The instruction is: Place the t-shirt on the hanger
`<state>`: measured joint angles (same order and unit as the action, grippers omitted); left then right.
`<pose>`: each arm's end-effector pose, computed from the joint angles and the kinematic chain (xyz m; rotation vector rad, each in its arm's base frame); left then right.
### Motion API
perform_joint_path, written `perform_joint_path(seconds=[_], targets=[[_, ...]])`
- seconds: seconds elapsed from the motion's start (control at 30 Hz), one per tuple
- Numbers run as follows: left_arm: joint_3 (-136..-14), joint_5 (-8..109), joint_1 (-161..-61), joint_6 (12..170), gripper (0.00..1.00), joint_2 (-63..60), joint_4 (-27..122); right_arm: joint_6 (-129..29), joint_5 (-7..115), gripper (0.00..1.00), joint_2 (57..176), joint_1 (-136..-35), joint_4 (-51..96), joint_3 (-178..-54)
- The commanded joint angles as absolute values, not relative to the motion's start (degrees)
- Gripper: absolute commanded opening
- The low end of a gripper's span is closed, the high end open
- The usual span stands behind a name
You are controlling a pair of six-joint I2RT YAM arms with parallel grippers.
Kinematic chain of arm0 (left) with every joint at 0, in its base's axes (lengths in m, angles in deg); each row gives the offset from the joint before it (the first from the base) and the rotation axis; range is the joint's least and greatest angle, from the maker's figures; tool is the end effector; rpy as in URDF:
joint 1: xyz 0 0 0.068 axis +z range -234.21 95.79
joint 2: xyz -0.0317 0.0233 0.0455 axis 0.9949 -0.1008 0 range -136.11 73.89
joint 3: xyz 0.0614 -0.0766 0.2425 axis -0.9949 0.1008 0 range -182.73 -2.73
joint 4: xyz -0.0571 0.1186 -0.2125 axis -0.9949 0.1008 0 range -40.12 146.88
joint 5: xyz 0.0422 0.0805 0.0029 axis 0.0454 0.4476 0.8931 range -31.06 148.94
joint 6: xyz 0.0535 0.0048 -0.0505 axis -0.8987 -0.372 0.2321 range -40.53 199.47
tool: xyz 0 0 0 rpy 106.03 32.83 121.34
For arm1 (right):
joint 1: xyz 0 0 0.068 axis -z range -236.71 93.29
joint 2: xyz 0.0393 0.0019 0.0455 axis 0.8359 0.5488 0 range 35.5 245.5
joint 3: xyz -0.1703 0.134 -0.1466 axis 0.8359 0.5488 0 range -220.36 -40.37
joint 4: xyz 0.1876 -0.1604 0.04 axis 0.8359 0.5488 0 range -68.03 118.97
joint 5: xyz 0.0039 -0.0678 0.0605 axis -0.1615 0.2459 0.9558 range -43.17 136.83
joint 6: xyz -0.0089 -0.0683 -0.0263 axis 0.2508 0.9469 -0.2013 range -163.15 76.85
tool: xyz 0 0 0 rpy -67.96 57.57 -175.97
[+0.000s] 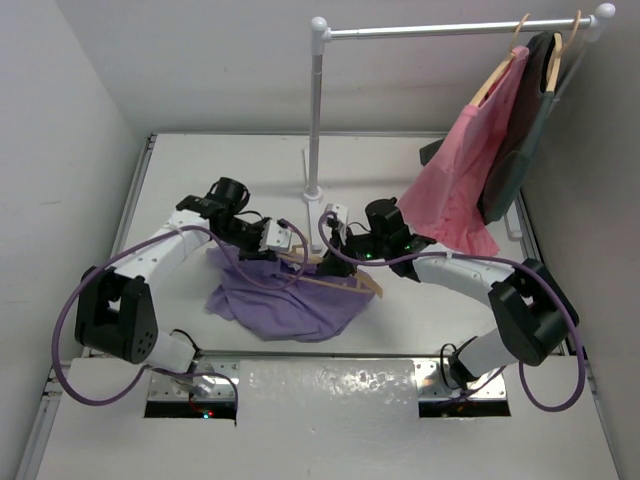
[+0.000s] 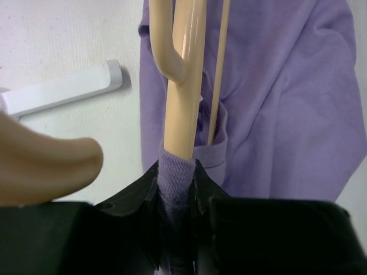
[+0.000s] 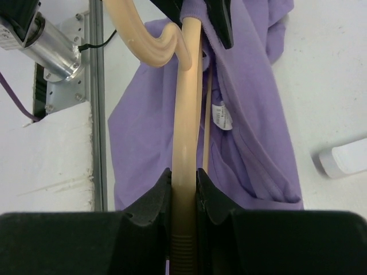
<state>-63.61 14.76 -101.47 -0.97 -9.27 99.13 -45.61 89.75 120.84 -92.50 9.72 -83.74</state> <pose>0.2408 -0.1198 0.2193 1.9132 1.4615 -0.6259 0.2319 0.2188 0.1950 -1.0598 1.8716 1.1778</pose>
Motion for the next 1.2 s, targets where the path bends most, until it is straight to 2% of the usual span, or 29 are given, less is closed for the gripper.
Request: perform_joint_path(seconds=[0.0,0.03,0.07,0.1,0.17,0.23,0.33,0.37,0.5,0.6,0.63,0.67,0.73,0.77,0.8,0.93,0.97,1.1,1.17], targets=[[-63.37,13.41,-103.29,3.25,0.0,-5.66,100.7,-44.55,85.51,0.0,120.31,-92.66,2.81,-88.7],[-63.46,14.72,-103.29,7.19,0.0,-5.13,99.72,-45.17,84.81,0.06,120.31,-92.66,3.68,-89.4],[-63.98,15.61,-103.29,8.62,0.0,-4.69,98.41,-45.17,84.54,0.18,120.75,-92.66,6.39,-90.02],[-64.08,16.83,-103.11,9.94,0.0,-4.25,97.7,-44.74,84.54,0.47,121.1,-92.57,8.33,-90.89],[-63.38,21.31,-102.94,14.24,0.0,-2.15,94.37,-44.73,83.14,0.58,121.81,-92.57,13.35,-93.79],[-61.97,24.3,-101.97,14.18,0.0,1.54,93.04,-46.39,81.21,0.85,121.98,-92.48,16.07,-97.03],[-56.62,26.85,-101.62,14.84,0.0,8.22,88.84,-54.52,78.92,0.99,120.93,-90.82,18.02,-100.21],[-53.82,27.91,-101.62,17.74,0.0,9.63,82.72,-57.19,77.26,0.99,120.32,-90.38,17.15,-100.31],[-52.04,34.5,-101.62,31.55,0.0,12.97,74.06,-67.55,54.82,0.99,113.49,-90.2,18.19,-98.64],[-51.07,37.32,-101.62,38.76,0.0,13.77,72.38,-69.34,45.99,0.89,110.22,-91.51,20.38,-95.13],[-50.63,38.45,-101.62,42.26,0.0,13.94,71.77,-69.86,39.78,0.85,108.55,-93.0,21.35,-94.77],[-50.11,39.16,-101.62,44.21,0.0,14.03,70.63,-70.91,37.45,0.73,108.01,-93.45,23.36,-94.42],[-50.28,40.92,-101.62,49.49,0.0,13.68,70.36,-74.69,32.61,0.56,106.87,-95.29,24.87,-92.93],[-50.37,41.62,-101.62,52.46,0.0,13.25,70.36,-76.44,31.47,0.42,106.78,-97.21,24.09,-90.66],[-50.37,41.89,-101.62,53.62,0.0,13.16,70.36,-77.16,31.11,0.39,106.78,-98.27,22.69,-89.33],[-48.53,41.54,-101.62,55.74,0.0,14.29,69.13,-82.87,38.2,0.38,114.58,-99.86,17.67,-89.13],[-48.26,41.46,-101.62,55.92,0.0,14.65,69.04,-83.05,42.05,0.38,119.56,-100.04,18.01,-90.28],[-47.73,41.37,-101.62,56.27,0.0,15.09,68.69,-82.35,44.64,0.53,129.09,-100.48,21.79,-97.13],[-47.47,41.45,-101.62,56.36,0.0,15.18,68.16,-81.74,44.11,0.56,132.16,-100.39,21.8,-97.93]])
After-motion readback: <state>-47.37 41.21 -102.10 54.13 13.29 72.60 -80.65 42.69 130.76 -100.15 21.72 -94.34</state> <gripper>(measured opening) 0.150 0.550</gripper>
